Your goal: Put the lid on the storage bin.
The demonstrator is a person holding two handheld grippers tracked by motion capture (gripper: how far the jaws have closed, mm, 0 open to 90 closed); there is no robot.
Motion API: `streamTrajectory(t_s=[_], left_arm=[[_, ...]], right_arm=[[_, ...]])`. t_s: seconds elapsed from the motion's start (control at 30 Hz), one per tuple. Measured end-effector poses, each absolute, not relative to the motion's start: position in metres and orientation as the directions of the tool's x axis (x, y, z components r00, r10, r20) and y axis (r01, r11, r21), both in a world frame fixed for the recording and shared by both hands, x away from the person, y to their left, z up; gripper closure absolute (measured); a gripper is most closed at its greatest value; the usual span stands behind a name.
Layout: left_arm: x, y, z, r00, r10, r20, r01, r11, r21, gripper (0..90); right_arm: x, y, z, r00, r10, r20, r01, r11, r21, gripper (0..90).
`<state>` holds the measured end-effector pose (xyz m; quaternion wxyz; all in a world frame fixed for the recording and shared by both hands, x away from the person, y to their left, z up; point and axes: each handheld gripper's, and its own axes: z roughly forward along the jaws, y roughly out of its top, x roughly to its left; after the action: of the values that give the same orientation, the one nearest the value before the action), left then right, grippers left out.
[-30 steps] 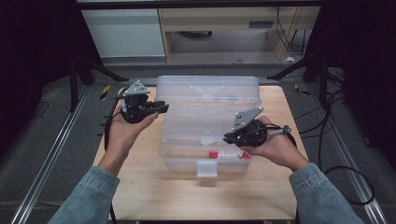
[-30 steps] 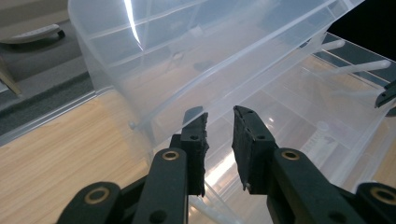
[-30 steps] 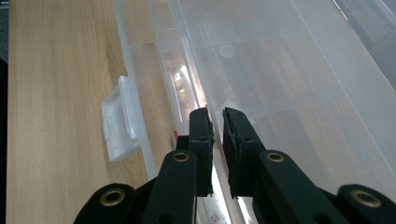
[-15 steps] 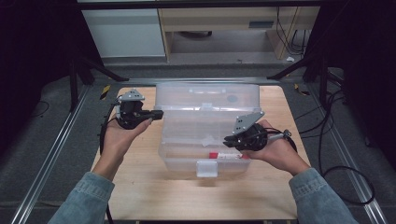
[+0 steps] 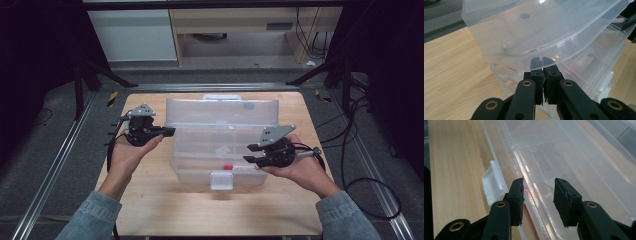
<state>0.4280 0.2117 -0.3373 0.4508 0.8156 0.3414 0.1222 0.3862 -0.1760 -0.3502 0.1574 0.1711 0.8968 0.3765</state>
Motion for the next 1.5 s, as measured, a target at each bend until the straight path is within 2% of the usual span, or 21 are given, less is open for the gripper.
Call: streamTrajectory(t_s=[0.17,0.47,0.7,1.17,1.5], left_arm=[[0.426,0.213,-0.34,0.738,0.666,-0.111,0.452,-0.365,0.814,88.7],[0.421,0.214,-0.343,0.745,0.66,-0.095,0.447,-0.389,0.806,89.2],[0.416,0.215,-0.347,0.75,0.655,-0.089,0.449,-0.406,0.796,89.4],[0.409,0.219,-0.359,0.773,0.628,-0.091,0.436,-0.421,0.796,89.5],[0.404,0.219,-0.362,0.78,0.622,-0.07,0.422,-0.44,0.792,89.6]], right_arm=[[0.377,-0.191,-0.347,-0.869,0.468,-0.16,0.198,0.626,0.754,61.2],[0.367,-0.22,-0.344,-0.822,0.547,-0.16,0.24,0.587,0.773,72.0],[0.366,-0.237,-0.347,-0.783,0.602,-0.154,0.283,0.567,0.774,77.0],[0.369,-0.258,-0.365,-0.719,0.682,-0.133,0.372,0.54,0.755,79.2],[0.37,-0.264,-0.37,-0.699,0.704,-0.123,0.393,0.522,0.757,76.4]])
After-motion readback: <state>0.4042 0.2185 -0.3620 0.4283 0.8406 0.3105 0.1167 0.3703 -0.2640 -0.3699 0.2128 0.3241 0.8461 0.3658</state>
